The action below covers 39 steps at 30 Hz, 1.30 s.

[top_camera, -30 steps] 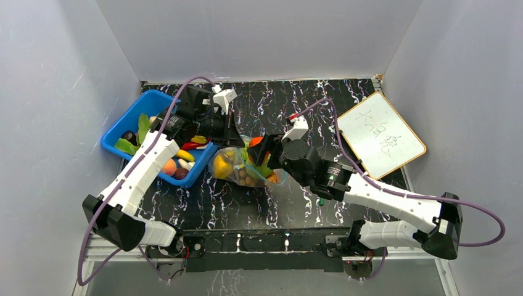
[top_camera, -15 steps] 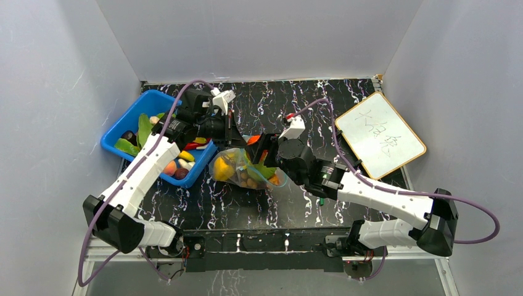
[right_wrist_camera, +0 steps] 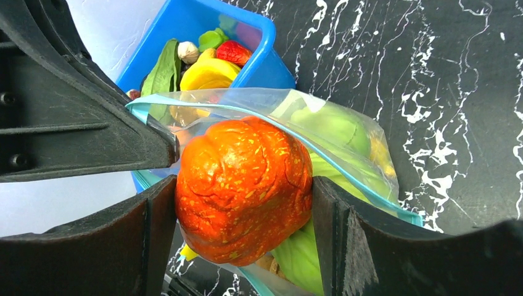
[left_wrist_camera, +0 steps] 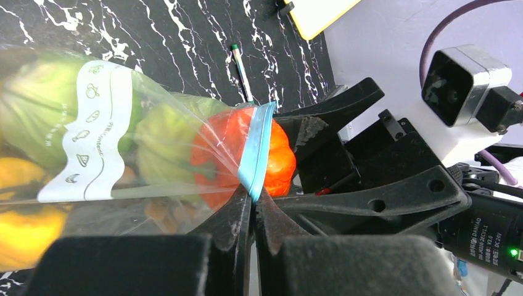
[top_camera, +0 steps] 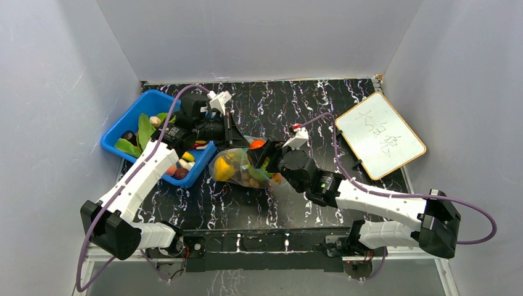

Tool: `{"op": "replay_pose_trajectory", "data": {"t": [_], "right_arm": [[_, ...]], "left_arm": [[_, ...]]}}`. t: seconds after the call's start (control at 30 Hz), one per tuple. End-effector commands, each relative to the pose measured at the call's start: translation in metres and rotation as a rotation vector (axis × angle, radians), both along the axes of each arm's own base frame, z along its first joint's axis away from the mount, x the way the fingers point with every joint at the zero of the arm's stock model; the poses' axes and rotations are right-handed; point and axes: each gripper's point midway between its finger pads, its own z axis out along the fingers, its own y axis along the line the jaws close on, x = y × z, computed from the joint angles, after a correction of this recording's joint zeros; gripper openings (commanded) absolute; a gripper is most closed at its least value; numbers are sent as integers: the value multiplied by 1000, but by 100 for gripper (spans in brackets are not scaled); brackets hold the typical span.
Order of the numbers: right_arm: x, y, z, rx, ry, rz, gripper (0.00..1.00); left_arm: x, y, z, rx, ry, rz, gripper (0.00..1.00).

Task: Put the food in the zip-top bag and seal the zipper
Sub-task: Place the fake vegetable in the zipper food storage bag.

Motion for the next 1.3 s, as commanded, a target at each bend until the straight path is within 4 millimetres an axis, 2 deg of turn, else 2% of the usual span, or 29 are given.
{"op": "replay_pose_trajectory", "data": {"t": [0.0,0.2,0.33,0.43,0.5,0.6,0.8,0.93,1.07,1.27], "right_arm": [[-1,9,5,68,-3,24,32],[3,27,-8,-6,12,68,37],[8,21,-15,-62,30,28,54],[6,13,3,-68,-20,35,69],[6,8,22,-92,-52,37,76],[4,-1,38,-155,-71,45,85],[0,-12,38,-253,-34,52,87],[-5,-13,46,-252,-26,71,87],[-10,-9,63,-242,-43,114,94],[-15,-2,69,-218,-49,162,95]], "left_arm": [[-16,-10,50,-136,-82,-61,0],[-16,-12,55,-170,-75,-54,0],[-17,-12,56,-173,-74,-51,0],[-17,-12,55,-172,-72,-49,0],[-17,-11,56,-172,-77,-46,0],[-17,-11,57,-174,-80,-45,0],[-17,-11,54,-171,-76,-41,0],[-16,-10,51,-164,-71,-37,0],[-15,-9,48,-146,-70,-32,0],[-14,-10,47,-150,-65,-30,0]]}}
